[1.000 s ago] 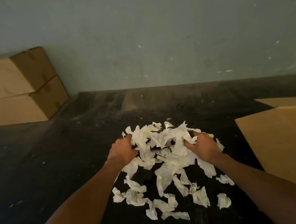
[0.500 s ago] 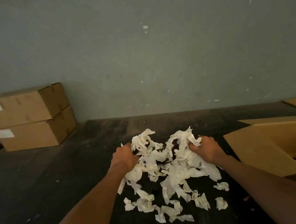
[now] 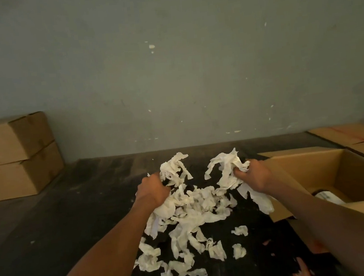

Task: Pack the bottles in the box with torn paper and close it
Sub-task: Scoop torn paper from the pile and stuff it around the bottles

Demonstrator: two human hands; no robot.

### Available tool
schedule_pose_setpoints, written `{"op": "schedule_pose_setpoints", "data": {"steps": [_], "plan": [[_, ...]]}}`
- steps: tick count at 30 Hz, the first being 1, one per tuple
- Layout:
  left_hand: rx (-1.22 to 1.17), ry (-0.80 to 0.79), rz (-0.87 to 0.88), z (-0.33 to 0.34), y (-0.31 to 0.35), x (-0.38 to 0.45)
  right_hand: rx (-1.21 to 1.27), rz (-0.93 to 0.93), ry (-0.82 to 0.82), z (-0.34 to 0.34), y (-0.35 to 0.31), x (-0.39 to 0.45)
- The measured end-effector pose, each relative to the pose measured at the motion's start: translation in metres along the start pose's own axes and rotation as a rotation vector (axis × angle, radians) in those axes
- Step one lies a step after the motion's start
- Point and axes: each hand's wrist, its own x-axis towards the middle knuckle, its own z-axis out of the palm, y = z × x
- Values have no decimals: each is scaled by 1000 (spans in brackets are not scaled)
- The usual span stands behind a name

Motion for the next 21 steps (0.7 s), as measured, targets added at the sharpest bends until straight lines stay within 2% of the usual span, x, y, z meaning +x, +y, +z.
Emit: {"op": "schedule_pose_setpoints", "data": {"steps": [10,15,21], "plan": [[-7,21,25,69,116,20,10,-70,31,-81,115,46],[-15,34,-3,119,197,27,-20,-29,-22,-124,201,87],[-14,43,-10,173,288,40,-104,-88,-123,-167,288,131]]}}
